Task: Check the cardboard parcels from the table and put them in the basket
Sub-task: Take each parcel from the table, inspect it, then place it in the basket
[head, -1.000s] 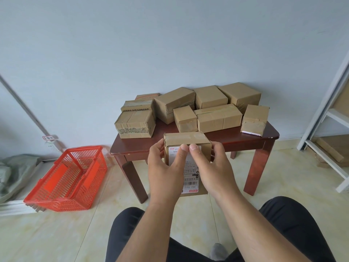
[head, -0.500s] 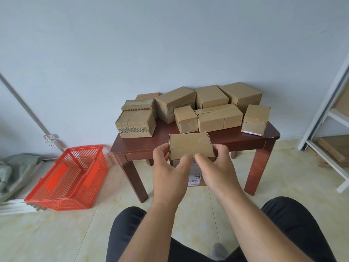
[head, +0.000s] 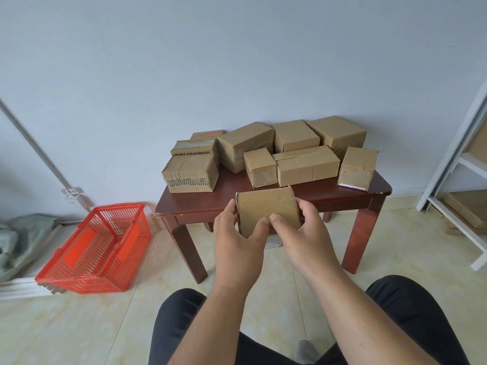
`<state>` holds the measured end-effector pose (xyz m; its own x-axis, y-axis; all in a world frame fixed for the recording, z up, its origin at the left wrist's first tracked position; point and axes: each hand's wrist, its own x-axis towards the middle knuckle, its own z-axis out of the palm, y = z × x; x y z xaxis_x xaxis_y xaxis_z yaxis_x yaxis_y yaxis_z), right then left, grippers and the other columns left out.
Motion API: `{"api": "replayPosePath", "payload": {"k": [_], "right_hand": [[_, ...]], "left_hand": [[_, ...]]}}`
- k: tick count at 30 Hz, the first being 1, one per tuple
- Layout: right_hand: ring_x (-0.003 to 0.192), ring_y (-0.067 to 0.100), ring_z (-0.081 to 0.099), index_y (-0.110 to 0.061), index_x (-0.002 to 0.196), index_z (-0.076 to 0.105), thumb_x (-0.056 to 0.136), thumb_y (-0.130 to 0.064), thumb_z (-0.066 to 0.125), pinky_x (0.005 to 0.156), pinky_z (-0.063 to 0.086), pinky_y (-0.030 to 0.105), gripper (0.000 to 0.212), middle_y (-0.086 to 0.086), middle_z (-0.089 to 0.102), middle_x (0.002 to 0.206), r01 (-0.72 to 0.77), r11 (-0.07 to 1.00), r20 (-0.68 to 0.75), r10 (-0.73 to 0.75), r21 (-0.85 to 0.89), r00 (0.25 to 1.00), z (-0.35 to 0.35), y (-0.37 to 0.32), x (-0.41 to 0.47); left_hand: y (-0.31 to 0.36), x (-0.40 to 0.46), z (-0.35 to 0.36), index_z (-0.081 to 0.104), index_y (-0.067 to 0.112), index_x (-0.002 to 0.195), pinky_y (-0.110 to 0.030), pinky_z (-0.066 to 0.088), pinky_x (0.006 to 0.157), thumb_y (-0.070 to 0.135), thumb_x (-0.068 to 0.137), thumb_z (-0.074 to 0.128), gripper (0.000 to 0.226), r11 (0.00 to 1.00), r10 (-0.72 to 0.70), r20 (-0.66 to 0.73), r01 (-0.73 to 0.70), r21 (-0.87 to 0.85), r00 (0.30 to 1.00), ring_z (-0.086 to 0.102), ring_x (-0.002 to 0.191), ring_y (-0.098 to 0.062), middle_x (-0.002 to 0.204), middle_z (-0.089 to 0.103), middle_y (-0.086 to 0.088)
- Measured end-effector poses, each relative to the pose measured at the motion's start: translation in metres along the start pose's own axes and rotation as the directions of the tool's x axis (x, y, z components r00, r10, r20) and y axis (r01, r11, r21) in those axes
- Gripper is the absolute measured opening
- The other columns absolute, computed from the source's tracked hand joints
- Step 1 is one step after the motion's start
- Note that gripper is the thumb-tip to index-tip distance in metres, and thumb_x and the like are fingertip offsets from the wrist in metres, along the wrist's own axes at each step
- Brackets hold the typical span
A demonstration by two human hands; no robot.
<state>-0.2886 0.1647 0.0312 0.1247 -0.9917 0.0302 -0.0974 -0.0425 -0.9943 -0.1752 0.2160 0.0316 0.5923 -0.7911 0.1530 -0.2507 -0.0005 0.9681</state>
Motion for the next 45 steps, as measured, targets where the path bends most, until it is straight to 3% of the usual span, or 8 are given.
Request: {"api": "replayPosePath", "payload": {"k": [4, 8, 13, 22, 32, 37, 41, 45], "right_hand": [[0.102, 0.0, 0.063, -0.031, 0.131, 0.056, 0.093, -0.038, 0.076, 0.073, 0.046, 0.015, 0.043, -0.012, 0.063, 0.12, 0.043, 0.998, -0.03, -0.044, -0.041, 0.999, -0.001, -0.003, 0.004], [0.108, 0.008, 0.066, -0.035, 0.127, 0.054, 0.092, -0.042, 0.077, 0.081, 0.051, 0.022, 0.042, -0.008, 0.065, 0.124, 0.073, 0.995, -0.033, -0.075, -0.061, 0.997, 0.002, 0.004, 0.002], [0.103, 0.005, 0.066, -0.036, 0.126, 0.055, 0.093, -0.041, 0.077, 0.07, 0.048, 0.012, 0.04, -0.008, 0.065, 0.122, 0.063, 0.998, -0.03, -0.063, -0.028, 0.998, 0.001, 0.005, -0.001], [0.096, 0.008, 0.065, -0.029, 0.107, 0.057, 0.09, -0.045, 0.078, 0.073, 0.051, 0.028, 0.031, -0.012, 0.063, 0.103, 0.053, 0.999, -0.109, -0.053, -0.007, 0.993, 0.001, 0.004, 0.002], [0.102, 0.009, 0.065, -0.032, 0.112, 0.056, 0.089, -0.05, 0.079, 0.075, 0.053, 0.026, 0.038, -0.008, 0.064, 0.113, 0.091, 0.993, -0.071, -0.096, -0.075, 0.993, 0.006, 0.013, -0.004], [0.095, 0.009, 0.064, -0.029, 0.104, 0.053, 0.087, -0.058, 0.076, 0.067, 0.05, 0.026, 0.041, -0.009, 0.061, 0.105, 0.037, 0.998, -0.148, -0.045, -0.056, 0.988, 0.005, 0.004, -0.003], [0.094, 0.007, 0.063, -0.028, 0.107, 0.055, 0.085, -0.062, 0.077, 0.071, 0.054, 0.029, 0.046, -0.01, 0.063, 0.105, 0.037, 0.998, -0.167, -0.046, -0.053, 0.985, 0.005, 0.001, -0.001], [0.095, 0.0, 0.061, -0.03, 0.104, 0.054, 0.085, -0.058, 0.079, 0.071, 0.05, 0.02, 0.042, -0.013, 0.061, 0.106, 0.074, 0.994, -0.167, -0.085, -0.077, 0.982, 0.007, 0.005, -0.008]], "left_hand": [[0.0, -0.005, 0.002, 0.048, 0.029, 0.149, -0.004, 0.043, 0.088, 0.036, 0.09, 0.081, 0.068, 1.0, -0.006, -0.017, 0.006, 0.001, 1.0, 0.045, 0.112, 0.026, 0.127, 0.046, 0.03], [0.004, 0.001, -0.001, 0.056, 0.03, 0.135, -0.025, 0.054, 0.1, 0.037, 0.088, 0.084, 0.055, 0.998, -0.026, -0.101, 0.02, -0.06, 0.995, 0.058, 0.115, 0.005, 0.131, 0.058, 0.012], [0.006, 0.004, 0.001, 0.057, 0.029, 0.128, -0.035, 0.057, 0.101, 0.04, 0.087, 0.084, 0.05, 0.997, -0.025, -0.125, 0.016, -0.07, 0.992, 0.063, 0.114, -0.005, 0.127, 0.06, 0.008], [0.002, -0.004, 0.003, 0.054, 0.027, 0.127, 0.001, 0.045, 0.073, 0.03, 0.092, 0.08, 0.044, 1.0, 0.005, -0.066, -0.007, -0.03, 0.998, 0.051, 0.097, 0.028, 0.122, 0.051, 0.015], [0.004, 0.004, 0.0, 0.052, 0.03, 0.117, -0.005, 0.045, 0.066, 0.043, 0.09, 0.08, 0.041, 0.997, -0.041, -0.134, 0.032, -0.067, 0.99, 0.061, 0.101, 0.001, 0.116, 0.061, 0.011], [0.002, -0.005, 0.003, 0.051, 0.034, 0.129, -0.006, 0.047, 0.076, 0.041, 0.09, 0.081, 0.049, 1.0, -0.008, -0.101, 0.006, -0.023, 0.995, 0.05, 0.106, 0.024, 0.12, 0.056, 0.023], [-0.001, -0.007, 0.004, 0.051, 0.03, 0.148, -0.01, 0.044, 0.089, 0.042, 0.092, 0.079, 0.063, 1.0, 0.015, -0.097, -0.016, -0.007, 0.995, 0.052, 0.123, 0.006, 0.135, 0.055, 0.02], [0.001, -0.002, 0.002, 0.058, 0.029, 0.142, -0.017, 0.047, 0.094, 0.047, 0.093, 0.075, 0.055, 0.999, -0.023, -0.128, 0.017, -0.045, 0.991, 0.055, 0.122, 0.001, 0.132, 0.058, 0.016]]}}
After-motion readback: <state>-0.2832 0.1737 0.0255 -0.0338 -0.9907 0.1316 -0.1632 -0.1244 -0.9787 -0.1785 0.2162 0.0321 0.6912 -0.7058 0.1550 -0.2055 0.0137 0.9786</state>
